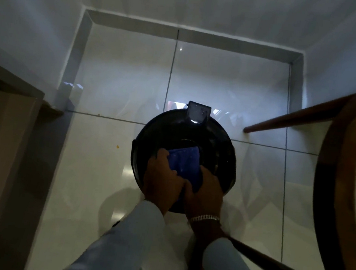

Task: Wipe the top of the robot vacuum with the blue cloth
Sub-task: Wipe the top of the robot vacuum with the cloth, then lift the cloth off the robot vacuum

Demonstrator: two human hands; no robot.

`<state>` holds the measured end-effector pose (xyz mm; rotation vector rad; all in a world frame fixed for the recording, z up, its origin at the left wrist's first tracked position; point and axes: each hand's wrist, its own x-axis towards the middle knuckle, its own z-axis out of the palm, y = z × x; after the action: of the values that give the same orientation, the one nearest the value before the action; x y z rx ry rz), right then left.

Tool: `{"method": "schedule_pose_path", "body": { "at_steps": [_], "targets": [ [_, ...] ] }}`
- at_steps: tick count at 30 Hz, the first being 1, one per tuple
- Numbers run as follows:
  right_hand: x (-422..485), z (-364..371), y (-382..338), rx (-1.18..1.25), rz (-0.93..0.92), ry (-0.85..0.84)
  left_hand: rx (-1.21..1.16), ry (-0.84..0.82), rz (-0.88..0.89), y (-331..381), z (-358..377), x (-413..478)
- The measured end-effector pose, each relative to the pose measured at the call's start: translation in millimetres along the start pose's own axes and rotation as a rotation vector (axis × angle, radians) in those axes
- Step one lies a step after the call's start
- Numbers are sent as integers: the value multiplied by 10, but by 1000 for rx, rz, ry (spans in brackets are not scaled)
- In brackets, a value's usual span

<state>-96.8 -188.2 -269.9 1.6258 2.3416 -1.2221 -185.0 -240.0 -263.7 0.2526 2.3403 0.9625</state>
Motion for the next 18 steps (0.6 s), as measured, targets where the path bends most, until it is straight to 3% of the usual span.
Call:
{"method": "schedule_pose_path", "body": {
  "at_steps": [3,5,13,16,18],
  "targets": [
    [54,-147,-73,12,57,-89,-146,-64,-203,117,-53,45],
    [0,-402,-131,39,31,-87,-227,-127,-231,293,-94,-26],
    [-441,-2587,-387,365,-161,187,-601,-362,-44,1953,-128,-887],
    [-523,-3431,-247,382,-170,334,-613,-441,51,2647,145,-1265],
    [-472,-3798,0,409,-117,376,-496,-439,175,2968,459,-1458]
  ]
}}
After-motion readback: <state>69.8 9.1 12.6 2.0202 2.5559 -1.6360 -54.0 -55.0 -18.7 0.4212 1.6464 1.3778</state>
